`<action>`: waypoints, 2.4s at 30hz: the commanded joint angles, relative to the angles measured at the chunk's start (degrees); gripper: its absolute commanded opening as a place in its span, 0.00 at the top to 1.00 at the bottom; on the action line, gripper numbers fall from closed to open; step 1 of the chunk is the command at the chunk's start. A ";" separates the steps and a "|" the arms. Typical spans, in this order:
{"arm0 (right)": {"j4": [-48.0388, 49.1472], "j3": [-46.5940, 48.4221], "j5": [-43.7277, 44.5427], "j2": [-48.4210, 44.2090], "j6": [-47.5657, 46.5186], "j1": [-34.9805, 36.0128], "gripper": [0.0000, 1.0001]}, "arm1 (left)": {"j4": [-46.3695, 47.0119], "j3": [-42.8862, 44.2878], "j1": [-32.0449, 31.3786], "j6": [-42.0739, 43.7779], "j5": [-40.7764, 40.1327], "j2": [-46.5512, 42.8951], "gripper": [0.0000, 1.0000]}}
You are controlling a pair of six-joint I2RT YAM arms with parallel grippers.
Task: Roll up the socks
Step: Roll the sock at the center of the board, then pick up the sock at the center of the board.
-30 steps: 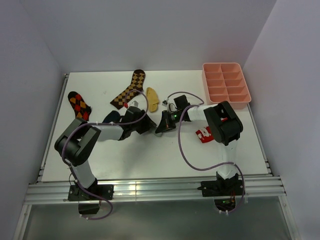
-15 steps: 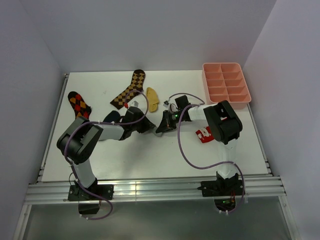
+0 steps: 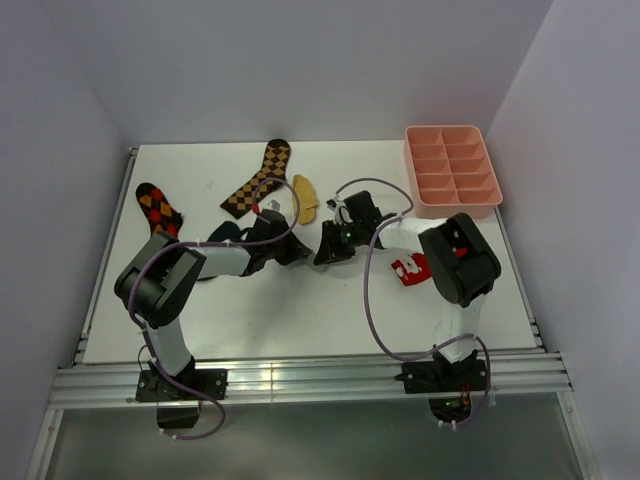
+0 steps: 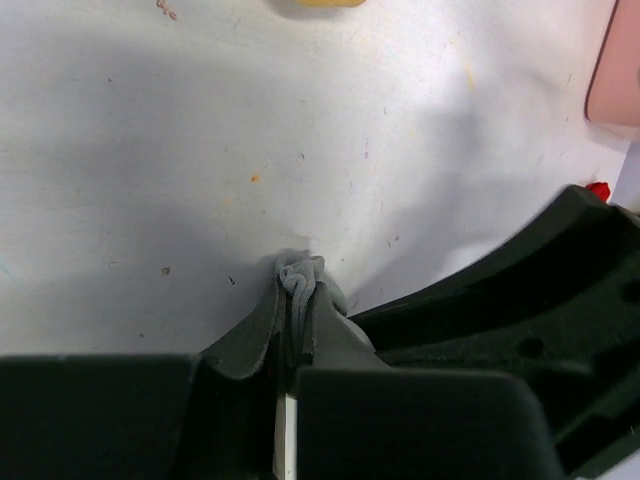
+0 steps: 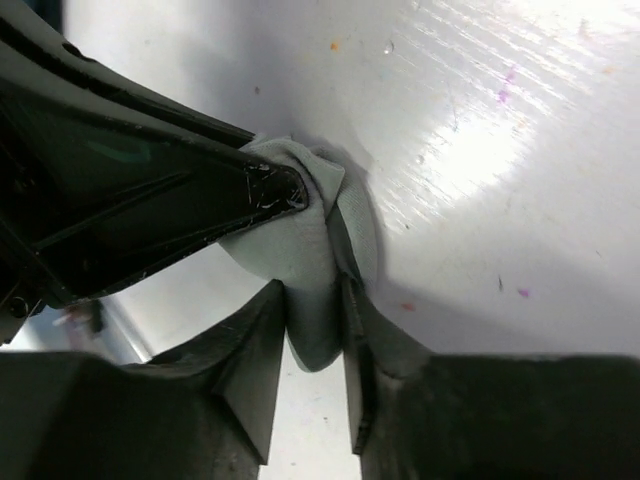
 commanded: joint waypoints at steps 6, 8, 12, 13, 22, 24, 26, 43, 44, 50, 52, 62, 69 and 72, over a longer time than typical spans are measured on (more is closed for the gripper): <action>0.05 -3.49 24.15 -9.07 -8.94 6.52 0.55 | -9.42 3.89 -0.70 3.29 0.02 2.05 1.00; 1.89 -4.71 27.75 -11.62 -9.56 7.66 0.53 | -10.21 4.42 -0.70 3.47 -0.16 2.23 1.00; 3.92 -7.44 32.15 -15.66 -12.46 10.56 0.48 | -10.83 4.86 -0.79 3.65 -0.25 2.31 1.00; 5.92 -7.97 32.68 -16.28 -12.90 11.00 0.47 | -10.91 4.95 -0.79 3.65 -0.16 2.31 1.00; 10.77 -10.35 34.70 -17.25 -17.03 15.39 0.43 | -11.71 5.74 -0.79 3.73 0.28 2.67 1.00; 11.04 -10.17 36.36 -16.37 -18.35 16.28 0.43 | -11.88 5.91 -0.79 3.82 0.19 2.58 1.00; 11.48 -9.82 37.08 -15.67 -19.40 17.50 0.40 | -12.14 6.00 -0.79 3.82 0.37 2.67 1.00; 10.25 -6.75 44.20 -7.23 -20.64 20.76 0.45 | -12.15 6.53 -0.88 3.82 1.77 3.02 1.00; 10.08 -6.57 44.63 -6.54 -20.55 20.85 0.46 | -12.23 6.53 -0.88 3.82 1.86 3.02 1.00; 7.44 -4.99 46.92 -3.72 -20.46 21.29 0.59 | -11.79 6.62 -0.88 3.47 3.27 2.93 1.00; 6.30 -4.29 47.98 -2.93 -20.11 21.38 0.63 | -11.62 6.62 -0.88 3.30 3.62 2.84 1.00; 0.58 -2.96 47.37 -1.43 -17.04 20.59 1.00 | -9.60 4.25 0.09 1.45 5.03 0.39 0.88; -1.35 -6.57 44.12 -6.96 -12.82 16.11 1.00 | -14.16 3.10 4.92 2.41 -1.20 -8.49 0.33; -2.14 -7.45 42.54 -9.77 -11.68 15.14 1.00 | -16.96 3.45 6.67 2.94 -2.70 -11.83 0.27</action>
